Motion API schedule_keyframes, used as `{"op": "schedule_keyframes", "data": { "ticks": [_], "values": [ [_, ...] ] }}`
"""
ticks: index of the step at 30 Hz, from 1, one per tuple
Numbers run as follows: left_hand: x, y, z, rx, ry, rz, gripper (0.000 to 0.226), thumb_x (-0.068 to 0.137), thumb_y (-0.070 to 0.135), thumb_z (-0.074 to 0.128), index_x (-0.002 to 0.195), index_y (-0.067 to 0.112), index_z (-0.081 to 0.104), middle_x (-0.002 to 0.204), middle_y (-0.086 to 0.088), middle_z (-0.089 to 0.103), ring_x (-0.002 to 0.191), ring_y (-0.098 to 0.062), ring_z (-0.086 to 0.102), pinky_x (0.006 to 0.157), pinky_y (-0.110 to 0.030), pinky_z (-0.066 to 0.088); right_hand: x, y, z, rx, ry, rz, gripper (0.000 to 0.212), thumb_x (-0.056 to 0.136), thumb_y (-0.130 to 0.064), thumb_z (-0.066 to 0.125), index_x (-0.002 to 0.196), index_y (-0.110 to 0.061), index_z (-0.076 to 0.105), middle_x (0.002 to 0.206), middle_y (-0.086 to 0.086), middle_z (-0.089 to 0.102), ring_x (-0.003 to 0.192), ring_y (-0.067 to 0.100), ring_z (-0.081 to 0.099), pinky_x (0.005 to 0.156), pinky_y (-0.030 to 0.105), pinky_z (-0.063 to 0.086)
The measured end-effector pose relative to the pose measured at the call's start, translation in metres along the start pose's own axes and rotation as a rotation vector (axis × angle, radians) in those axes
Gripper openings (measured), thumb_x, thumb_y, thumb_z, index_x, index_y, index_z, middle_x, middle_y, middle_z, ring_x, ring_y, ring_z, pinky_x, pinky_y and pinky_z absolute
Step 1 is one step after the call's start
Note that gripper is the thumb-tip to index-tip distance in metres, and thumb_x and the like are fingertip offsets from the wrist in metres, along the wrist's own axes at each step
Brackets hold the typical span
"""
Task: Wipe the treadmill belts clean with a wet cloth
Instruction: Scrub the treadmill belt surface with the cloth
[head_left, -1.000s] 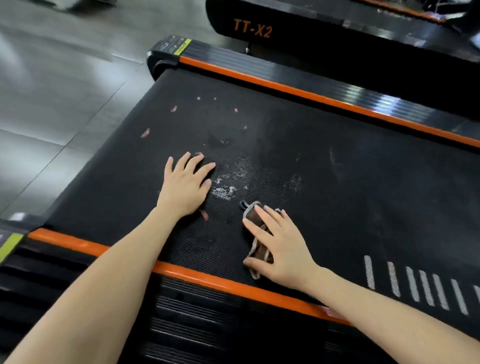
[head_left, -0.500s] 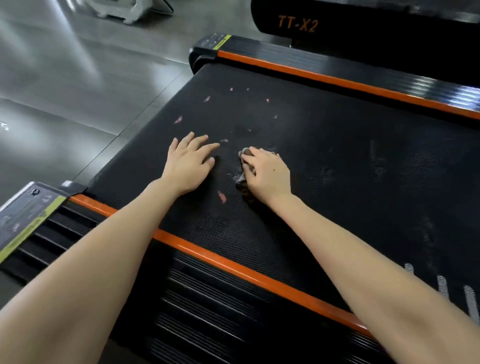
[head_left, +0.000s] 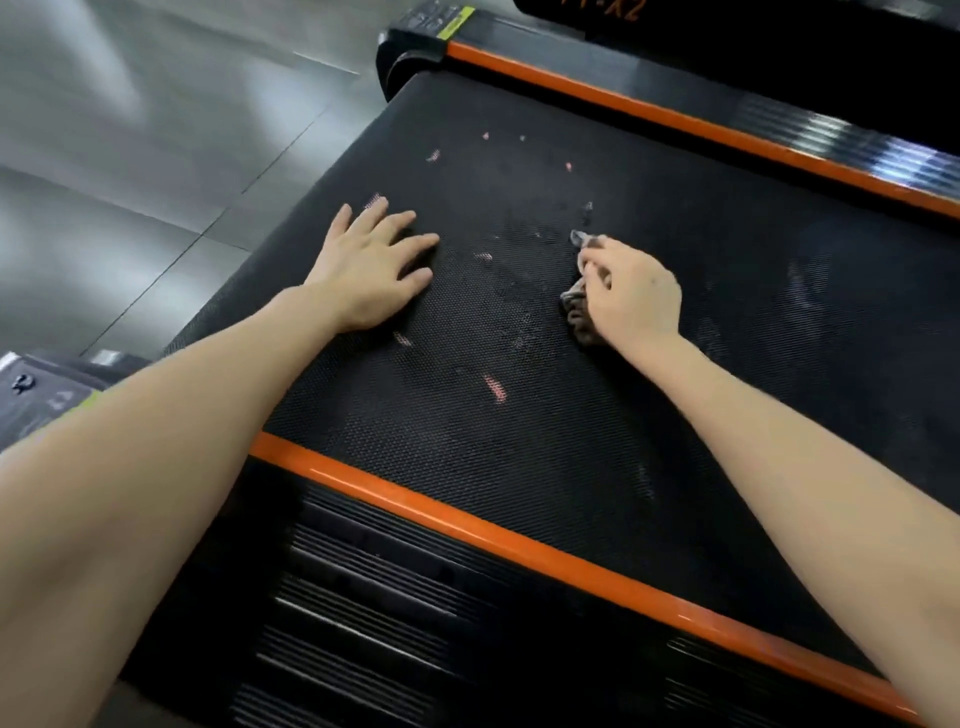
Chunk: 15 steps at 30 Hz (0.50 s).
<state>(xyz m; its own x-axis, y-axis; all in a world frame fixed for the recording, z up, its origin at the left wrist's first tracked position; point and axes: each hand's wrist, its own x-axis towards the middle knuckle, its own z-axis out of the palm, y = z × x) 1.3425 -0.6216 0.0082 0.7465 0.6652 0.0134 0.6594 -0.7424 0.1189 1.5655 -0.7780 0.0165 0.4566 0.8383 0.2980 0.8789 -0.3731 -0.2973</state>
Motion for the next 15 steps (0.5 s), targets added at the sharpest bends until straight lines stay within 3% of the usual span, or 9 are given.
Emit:
{"op": "schedule_keyframes", "data": {
  "ticks": [4,7,9,12,15],
  "values": [
    [0.03,-0.01,-0.002,-0.014,-0.003,0.043,0.05,0.098,0.046,0.034,0.146,0.032,0.03,0.157,-0.001,0.02,0.146,-0.023,0.002,0.117,-0.045,-0.003,-0.009,-0.009,-0.005,-0.01,0.042,0.056,0.025,0.092,-0.017,0.052,0.108,-0.016,0.07,0.121,0.004,0.065,0.104,0.029,0.059,0.078,0.035,0.047],
    [0.053,-0.012,-0.004,-0.019,0.003,0.062,0.05,0.098,0.046,0.033,0.146,0.032,0.03,0.157,-0.002,0.02,0.146,-0.024,0.003,0.117,-0.047,-0.001,-0.045,-0.027,-0.014,0.005,0.035,-0.06,0.02,0.085,-0.013,0.057,0.097,-0.012,0.073,0.109,0.008,0.069,0.092,0.029,0.063,0.074,0.033,0.047],
    [0.069,-0.008,-0.005,-0.021,0.015,0.086,0.051,0.098,0.046,0.032,0.146,0.031,0.03,0.157,-0.002,0.021,0.146,-0.024,0.004,0.117,-0.047,0.0,-0.073,-0.036,-0.017,0.05,0.013,-0.156,0.023,0.083,-0.015,0.056,0.098,-0.01,0.073,0.111,0.008,0.069,0.097,0.026,0.064,0.085,0.031,0.044],
    [0.082,0.001,-0.003,0.006,0.006,0.148,0.051,0.098,0.046,0.032,0.146,0.029,0.032,0.156,-0.004,0.023,0.146,-0.025,0.005,0.116,-0.05,0.003,-0.112,-0.041,-0.022,0.077,-0.117,-0.206,0.035,0.088,-0.026,0.049,0.112,-0.014,0.07,0.13,0.004,0.06,0.119,0.023,0.057,0.103,0.037,0.041],
    [0.09,0.008,-0.001,0.023,-0.025,0.181,0.051,0.098,0.046,0.03,0.146,0.029,0.032,0.156,-0.004,0.023,0.145,-0.027,0.007,0.116,-0.051,0.003,-0.128,-0.037,-0.031,0.075,-0.151,-0.28,0.034,0.088,-0.026,0.051,0.115,-0.015,0.069,0.135,0.003,0.056,0.126,0.02,0.051,0.107,0.04,0.038]
  ]
}}
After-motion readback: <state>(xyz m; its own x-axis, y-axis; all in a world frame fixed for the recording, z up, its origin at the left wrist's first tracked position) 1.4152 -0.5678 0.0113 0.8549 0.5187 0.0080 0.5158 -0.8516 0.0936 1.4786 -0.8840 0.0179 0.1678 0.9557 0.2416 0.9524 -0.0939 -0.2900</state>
